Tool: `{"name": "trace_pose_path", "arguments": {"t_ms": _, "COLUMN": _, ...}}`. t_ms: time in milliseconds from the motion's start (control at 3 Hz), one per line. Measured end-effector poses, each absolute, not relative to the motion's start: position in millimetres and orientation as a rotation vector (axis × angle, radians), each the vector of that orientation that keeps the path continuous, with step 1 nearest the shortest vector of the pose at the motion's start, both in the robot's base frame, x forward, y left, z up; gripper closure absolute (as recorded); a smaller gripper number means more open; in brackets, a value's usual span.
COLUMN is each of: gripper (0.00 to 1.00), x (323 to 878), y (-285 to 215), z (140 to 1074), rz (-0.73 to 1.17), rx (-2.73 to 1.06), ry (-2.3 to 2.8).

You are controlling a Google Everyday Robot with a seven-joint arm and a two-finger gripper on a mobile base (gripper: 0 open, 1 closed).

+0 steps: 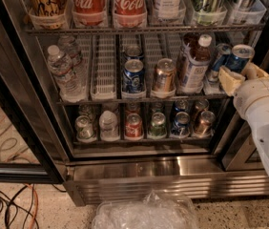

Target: Pick redbull can from middle shelf of fridge

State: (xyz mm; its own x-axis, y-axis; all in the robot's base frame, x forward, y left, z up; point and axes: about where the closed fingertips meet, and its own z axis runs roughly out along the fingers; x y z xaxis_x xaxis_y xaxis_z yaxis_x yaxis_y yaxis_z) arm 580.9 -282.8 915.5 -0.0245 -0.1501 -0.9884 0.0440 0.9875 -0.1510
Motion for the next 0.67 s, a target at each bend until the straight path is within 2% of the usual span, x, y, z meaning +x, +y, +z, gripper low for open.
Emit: {"name": "trace_pose_path", "arguments": {"t_ms": 667, "gripper": 1.00, "x": 525, "y": -313, "z": 897, "rz": 0.013, "rx": -0.083, "ry": 1.743}}
